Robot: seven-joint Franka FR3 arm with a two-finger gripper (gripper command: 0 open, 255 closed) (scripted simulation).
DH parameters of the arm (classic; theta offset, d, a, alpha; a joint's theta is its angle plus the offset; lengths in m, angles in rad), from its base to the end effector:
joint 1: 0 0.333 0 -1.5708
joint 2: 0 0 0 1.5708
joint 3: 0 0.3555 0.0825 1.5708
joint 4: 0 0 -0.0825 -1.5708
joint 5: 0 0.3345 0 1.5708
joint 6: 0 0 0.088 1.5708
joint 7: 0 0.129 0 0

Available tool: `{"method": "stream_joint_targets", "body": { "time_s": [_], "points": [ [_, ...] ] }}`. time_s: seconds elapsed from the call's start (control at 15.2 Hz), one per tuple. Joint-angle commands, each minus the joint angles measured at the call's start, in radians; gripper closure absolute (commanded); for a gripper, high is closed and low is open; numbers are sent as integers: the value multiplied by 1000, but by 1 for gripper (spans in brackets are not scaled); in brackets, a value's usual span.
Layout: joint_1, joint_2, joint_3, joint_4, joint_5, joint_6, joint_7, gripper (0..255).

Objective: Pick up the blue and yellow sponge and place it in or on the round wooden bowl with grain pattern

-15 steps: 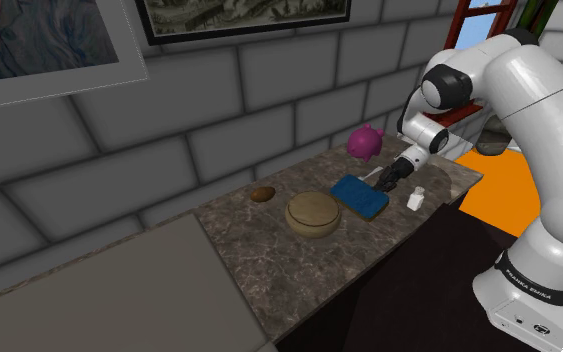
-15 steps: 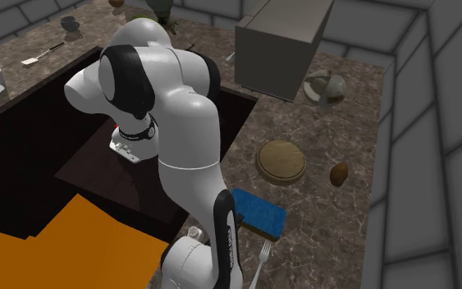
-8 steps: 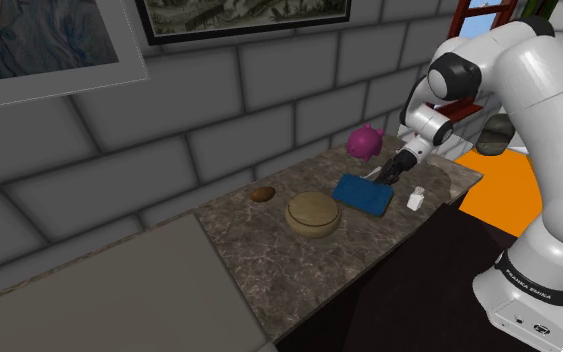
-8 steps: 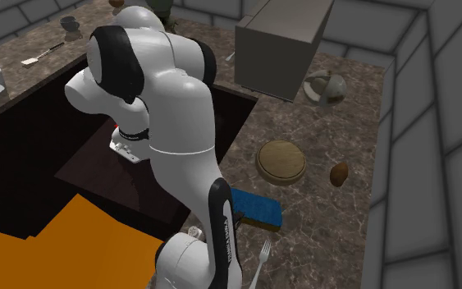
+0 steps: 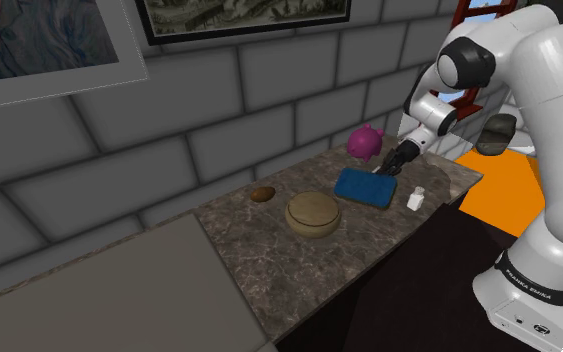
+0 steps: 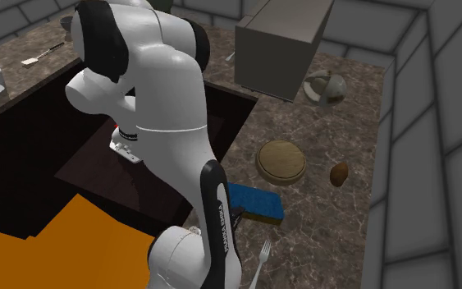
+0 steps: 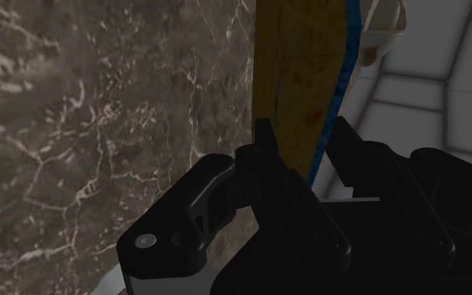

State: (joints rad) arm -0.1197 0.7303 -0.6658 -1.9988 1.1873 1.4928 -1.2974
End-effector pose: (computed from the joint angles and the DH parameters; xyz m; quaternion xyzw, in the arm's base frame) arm 0.4496 -0.2474 0.1932 -0.8601 0.0762 -0.0669 0.4999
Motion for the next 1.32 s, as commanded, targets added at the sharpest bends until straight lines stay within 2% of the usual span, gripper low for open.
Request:
{"method": "stream_joint_targets", "body": {
  "time_s": [0.0, 0.92, 1.25],
  "points": [
    [7, -24, -10, -7, -11, -6, 14, 255],
    [58, -189, -79, -47, -89, -38, 114, 255],
    [186, -306, -67, -182, -51, 78, 162, 255]
  ]
}}
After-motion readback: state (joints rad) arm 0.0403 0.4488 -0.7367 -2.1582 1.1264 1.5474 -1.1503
